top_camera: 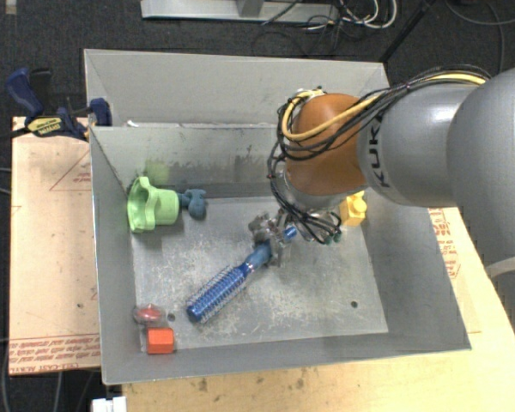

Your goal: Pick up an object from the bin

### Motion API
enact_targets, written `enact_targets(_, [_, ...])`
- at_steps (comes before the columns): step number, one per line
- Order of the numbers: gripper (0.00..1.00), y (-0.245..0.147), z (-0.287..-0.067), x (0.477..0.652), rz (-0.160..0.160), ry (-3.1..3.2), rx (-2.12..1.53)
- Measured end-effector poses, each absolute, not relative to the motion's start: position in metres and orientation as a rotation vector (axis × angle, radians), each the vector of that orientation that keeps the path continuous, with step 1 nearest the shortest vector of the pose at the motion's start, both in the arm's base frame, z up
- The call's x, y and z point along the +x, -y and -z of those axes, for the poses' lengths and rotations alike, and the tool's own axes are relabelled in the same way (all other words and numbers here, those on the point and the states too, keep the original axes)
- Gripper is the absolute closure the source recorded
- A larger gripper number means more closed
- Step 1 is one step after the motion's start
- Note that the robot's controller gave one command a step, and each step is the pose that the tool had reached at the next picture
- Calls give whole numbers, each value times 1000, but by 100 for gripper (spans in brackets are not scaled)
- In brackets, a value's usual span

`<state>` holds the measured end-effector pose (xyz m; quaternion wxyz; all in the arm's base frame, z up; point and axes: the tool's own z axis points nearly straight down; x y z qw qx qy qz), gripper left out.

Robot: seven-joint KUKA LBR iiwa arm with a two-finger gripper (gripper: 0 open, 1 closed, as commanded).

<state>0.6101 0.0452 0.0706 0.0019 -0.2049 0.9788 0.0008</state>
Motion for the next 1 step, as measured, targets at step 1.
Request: enact_targets(1, [100, -47, -223, 608, 1, -3079, -569])
